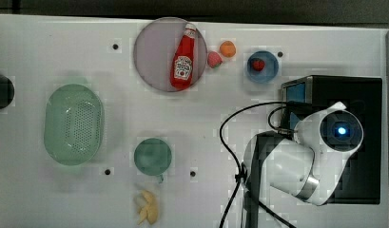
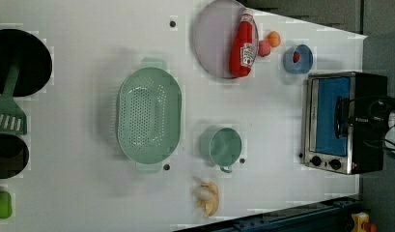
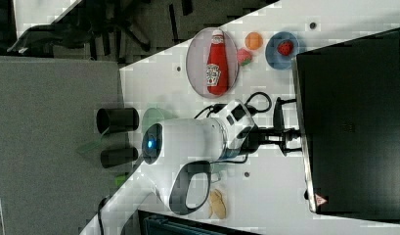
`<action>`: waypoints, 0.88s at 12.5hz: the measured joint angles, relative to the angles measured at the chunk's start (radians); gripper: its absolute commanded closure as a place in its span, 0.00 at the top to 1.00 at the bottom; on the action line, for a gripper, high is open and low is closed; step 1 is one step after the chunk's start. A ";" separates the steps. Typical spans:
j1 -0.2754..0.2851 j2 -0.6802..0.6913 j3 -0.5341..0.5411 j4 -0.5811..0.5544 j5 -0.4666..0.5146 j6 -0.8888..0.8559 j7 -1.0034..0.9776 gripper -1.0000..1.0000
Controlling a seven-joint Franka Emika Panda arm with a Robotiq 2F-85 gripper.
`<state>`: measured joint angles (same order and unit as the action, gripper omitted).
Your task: Flap open oven.
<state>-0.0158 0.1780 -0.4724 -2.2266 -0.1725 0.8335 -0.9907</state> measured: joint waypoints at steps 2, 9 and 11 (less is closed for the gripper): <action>-0.002 0.000 0.037 0.000 -0.089 0.001 0.030 0.17; 0.062 0.037 0.155 -0.041 -0.369 -0.004 0.361 0.17; 0.103 0.081 0.169 -0.039 -0.427 -0.011 0.472 0.17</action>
<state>0.0875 0.2588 -0.3030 -2.2656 -0.5991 0.8228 -0.5190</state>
